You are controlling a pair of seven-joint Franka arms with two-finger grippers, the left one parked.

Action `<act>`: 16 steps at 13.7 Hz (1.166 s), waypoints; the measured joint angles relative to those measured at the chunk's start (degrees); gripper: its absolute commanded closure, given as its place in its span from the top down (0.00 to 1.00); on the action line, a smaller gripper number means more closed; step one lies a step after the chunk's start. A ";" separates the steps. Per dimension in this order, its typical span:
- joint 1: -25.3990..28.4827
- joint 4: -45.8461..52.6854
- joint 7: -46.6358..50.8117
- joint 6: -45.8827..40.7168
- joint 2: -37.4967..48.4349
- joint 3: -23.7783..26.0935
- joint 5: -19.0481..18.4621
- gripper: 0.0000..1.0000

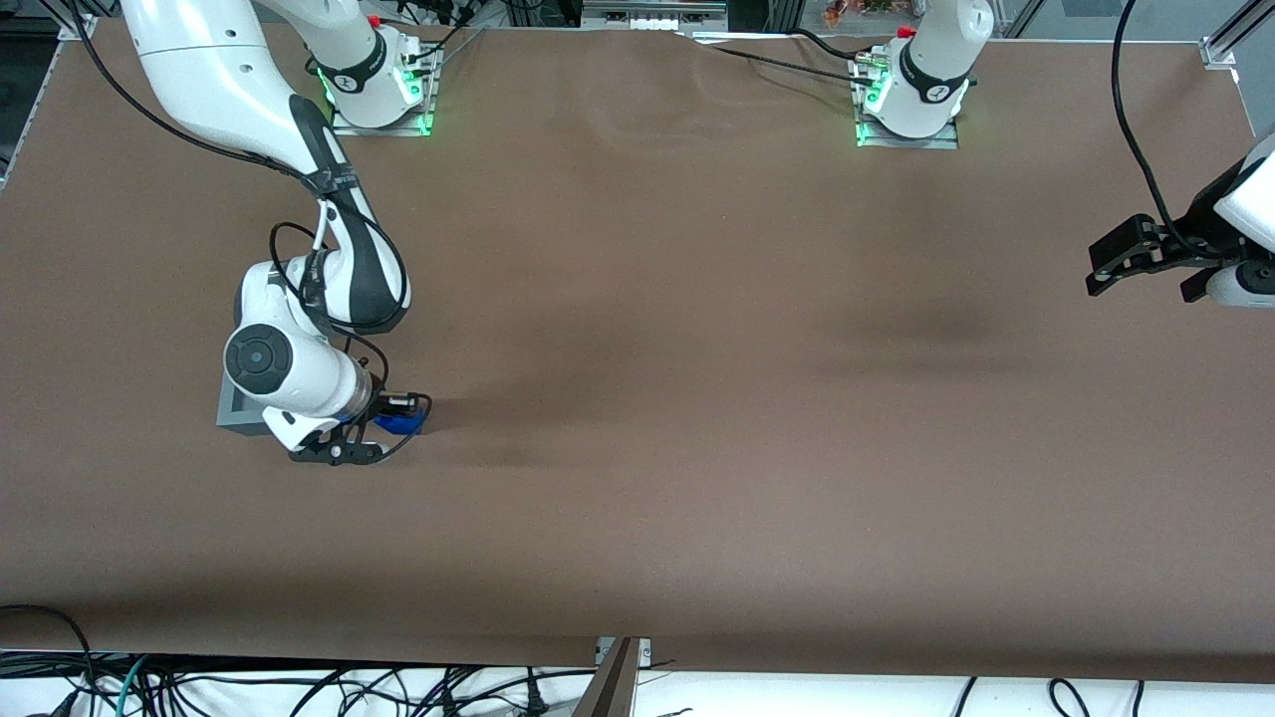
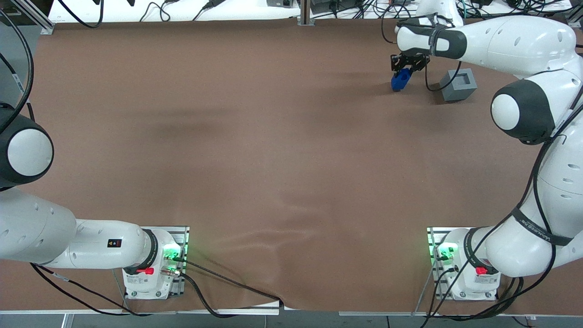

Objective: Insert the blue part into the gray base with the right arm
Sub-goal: 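Carry the blue block over the gray base's square hole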

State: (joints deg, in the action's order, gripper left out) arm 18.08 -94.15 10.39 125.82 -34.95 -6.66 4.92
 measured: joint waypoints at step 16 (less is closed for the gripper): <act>-1.18 5.85 -23.40 -20.12 5.02 -16.98 0.00 0.43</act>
State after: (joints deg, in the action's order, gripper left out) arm 16.90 -88.30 -13.01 105.70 -29.94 -23.65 4.92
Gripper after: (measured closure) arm 0.502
